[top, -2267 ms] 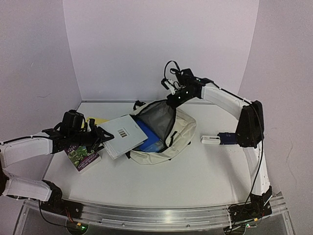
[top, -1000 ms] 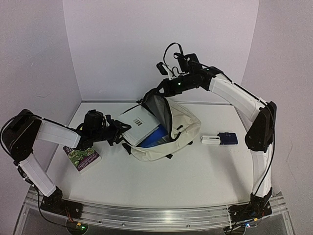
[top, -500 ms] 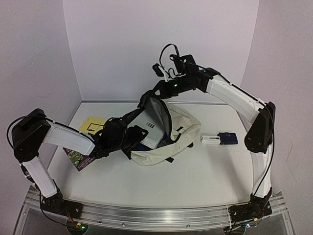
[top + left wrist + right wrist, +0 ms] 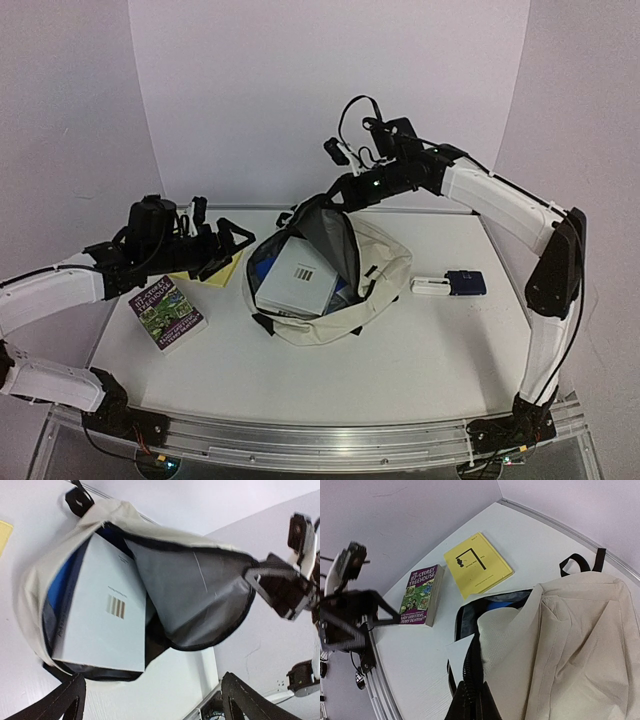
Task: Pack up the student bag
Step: Place the book in the student bag.
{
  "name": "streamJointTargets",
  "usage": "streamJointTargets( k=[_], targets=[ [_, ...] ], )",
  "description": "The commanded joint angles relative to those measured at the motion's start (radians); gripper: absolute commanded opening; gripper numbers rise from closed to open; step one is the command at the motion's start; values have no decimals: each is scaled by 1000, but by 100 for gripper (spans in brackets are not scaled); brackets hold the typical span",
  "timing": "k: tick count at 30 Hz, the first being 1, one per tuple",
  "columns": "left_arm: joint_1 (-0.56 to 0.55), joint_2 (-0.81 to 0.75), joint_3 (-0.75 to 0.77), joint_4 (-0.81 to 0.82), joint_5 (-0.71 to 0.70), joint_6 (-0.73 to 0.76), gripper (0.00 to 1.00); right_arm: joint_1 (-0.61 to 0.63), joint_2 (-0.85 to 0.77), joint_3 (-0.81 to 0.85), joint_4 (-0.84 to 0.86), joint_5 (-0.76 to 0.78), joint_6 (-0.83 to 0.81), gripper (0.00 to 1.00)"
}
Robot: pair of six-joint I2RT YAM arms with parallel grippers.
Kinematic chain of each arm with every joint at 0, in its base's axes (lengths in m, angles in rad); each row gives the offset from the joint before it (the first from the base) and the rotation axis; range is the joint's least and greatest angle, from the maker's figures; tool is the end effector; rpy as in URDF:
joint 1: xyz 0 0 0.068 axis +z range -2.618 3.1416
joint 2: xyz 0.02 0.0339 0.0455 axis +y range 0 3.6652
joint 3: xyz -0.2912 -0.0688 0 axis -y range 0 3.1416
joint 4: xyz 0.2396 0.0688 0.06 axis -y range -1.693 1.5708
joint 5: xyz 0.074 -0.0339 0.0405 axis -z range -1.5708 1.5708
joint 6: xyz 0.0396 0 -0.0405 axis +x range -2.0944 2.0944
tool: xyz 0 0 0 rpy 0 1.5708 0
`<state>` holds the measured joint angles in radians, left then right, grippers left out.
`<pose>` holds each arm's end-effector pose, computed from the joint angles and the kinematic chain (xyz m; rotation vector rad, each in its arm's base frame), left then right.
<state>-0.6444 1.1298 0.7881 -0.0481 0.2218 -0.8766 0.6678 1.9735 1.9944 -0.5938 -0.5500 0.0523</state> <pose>0.1912 -0.1546 0.3103 -0.0897 2.1555 -1.1675 0.3507 0.3030 0.3880 -0.9853 1.9871 0.9998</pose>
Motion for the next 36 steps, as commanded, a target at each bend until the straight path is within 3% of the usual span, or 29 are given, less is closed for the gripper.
streamJointTargets(
  k=[1, 8, 14, 27, 31, 36],
  targets=[
    [62, 125, 184, -263, 153, 178, 91, 1, -109, -31, 39, -39, -28, 0],
    [65, 376, 300, -235, 344, 239, 75, 1, -149, -91, 37, -16, -31, 0],
    [66, 495, 311, -202, 318, 203, 71, 1, -148, -165, 42, 6, -21, 0],
    [72, 706, 315, -74, 335, 134, 65, -15, -1, -348, 49, 391, -103, 0],
    [72, 740, 303, -7, 388, 114, 63, -16, 87, -365, 56, 380, -102, 0],
    [72, 745, 235, 225, 538, 44, 56, -15, 174, -367, 67, 280, -79, 0]
  ],
)
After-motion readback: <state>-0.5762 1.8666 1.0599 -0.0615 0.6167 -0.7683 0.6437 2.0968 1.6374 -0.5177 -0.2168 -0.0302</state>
